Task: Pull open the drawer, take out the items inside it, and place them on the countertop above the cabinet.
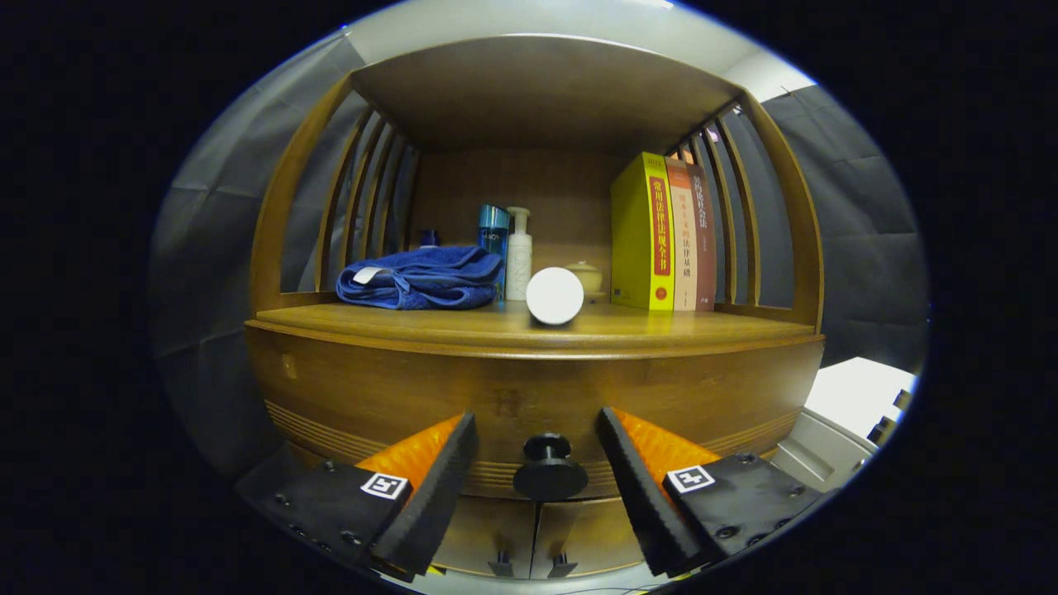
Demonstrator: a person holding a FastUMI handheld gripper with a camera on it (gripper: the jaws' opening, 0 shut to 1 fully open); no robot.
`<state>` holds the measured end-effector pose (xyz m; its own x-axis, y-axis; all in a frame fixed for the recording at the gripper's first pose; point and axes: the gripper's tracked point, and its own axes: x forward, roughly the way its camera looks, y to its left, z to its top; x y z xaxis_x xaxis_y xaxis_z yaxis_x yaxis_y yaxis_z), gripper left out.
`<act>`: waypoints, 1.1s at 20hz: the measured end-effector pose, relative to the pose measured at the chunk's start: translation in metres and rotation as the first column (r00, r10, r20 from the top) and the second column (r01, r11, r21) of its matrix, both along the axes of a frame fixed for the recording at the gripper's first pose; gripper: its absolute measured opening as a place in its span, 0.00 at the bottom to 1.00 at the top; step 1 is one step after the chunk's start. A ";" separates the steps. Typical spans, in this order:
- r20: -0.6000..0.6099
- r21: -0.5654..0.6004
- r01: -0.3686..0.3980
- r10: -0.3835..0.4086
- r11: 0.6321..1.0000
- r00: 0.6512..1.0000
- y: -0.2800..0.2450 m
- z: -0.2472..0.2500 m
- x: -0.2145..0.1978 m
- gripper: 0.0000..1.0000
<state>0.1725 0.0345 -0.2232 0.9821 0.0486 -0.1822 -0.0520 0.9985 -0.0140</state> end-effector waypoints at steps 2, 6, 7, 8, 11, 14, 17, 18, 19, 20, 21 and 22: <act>-0.019 0.032 -0.002 0.003 0.999 1.000 0.003 0.003 -0.012 0.98; -0.008 0.077 0.052 -0.052 0.996 0.999 -0.012 0.035 -0.047 0.98; -0.002 0.091 0.049 -0.049 0.995 0.999 -0.012 0.046 -0.056 0.98; 0.010 0.104 0.041 -0.042 0.994 0.999 -0.011 0.058 -0.064 0.98; 0.052 0.105 0.025 -0.031 0.994 0.998 -0.017 0.095 -0.089 0.98; 0.074 0.119 0.009 -0.018 0.993 0.997 -0.017 0.127 -0.114 0.98; 0.123 0.110 0.002 -0.016 0.994 0.992 -0.024 0.162 -0.137 0.98; 0.144 0.099 0.003 -0.017 0.995 0.989 -0.027 0.175 -0.143 0.98; 0.159 0.090 0.005 -0.019 0.996 0.987 -0.029 0.186 -0.149 0.98; 0.168 0.088 0.000 -0.014 0.996 0.986 -0.027 0.195 -0.154 0.98; 0.177 0.095 -0.016 -0.001 0.995 0.984 -0.023 0.204 -0.160 0.98; 0.187 0.109 -0.033 0.012 0.993 0.982 -0.020 0.213 -0.167 0.98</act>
